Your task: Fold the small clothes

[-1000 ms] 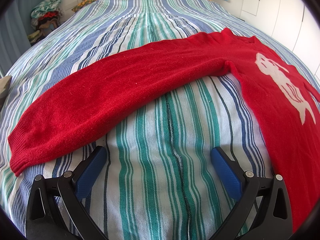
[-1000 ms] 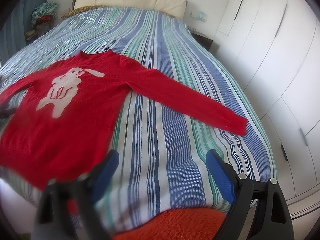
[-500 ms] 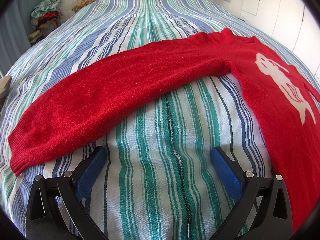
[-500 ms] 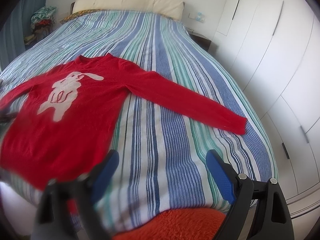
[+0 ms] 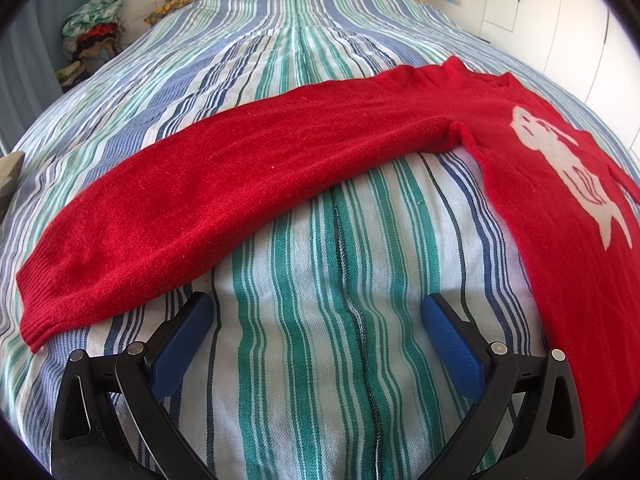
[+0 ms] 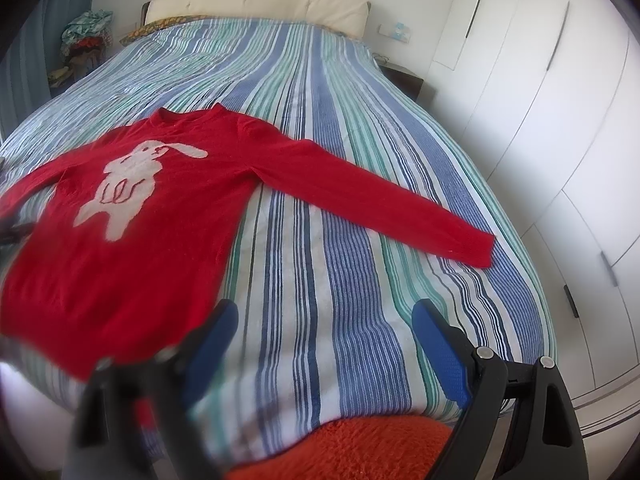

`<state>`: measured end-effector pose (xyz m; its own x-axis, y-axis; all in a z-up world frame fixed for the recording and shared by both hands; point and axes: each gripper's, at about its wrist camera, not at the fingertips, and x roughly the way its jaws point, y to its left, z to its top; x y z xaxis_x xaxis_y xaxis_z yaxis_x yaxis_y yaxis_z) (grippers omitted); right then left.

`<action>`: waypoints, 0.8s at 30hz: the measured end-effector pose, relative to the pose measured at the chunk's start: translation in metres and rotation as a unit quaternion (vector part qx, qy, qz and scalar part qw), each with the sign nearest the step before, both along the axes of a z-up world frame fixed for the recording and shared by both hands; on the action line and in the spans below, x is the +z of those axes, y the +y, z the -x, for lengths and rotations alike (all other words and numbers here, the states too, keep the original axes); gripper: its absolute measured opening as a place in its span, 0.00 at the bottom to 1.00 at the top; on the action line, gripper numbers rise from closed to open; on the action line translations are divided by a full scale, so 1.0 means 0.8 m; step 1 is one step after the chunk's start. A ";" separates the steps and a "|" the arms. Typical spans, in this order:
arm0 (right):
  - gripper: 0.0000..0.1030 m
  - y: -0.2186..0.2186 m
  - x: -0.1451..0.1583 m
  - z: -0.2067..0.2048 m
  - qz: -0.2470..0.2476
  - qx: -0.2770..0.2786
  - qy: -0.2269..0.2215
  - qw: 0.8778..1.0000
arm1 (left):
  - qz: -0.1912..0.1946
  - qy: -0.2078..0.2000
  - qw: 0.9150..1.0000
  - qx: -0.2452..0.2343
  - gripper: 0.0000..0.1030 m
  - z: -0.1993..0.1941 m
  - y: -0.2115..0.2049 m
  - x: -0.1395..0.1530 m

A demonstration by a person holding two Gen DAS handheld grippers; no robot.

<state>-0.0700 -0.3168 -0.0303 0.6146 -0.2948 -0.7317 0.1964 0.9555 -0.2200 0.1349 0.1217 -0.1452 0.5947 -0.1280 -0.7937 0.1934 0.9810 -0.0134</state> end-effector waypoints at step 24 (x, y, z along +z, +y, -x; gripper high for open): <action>0.86 -0.245 -0.027 -0.037 -0.421 -0.223 -0.127 0.870 | 0.061 -0.016 0.997 0.052 0.99 0.073 0.005 0.086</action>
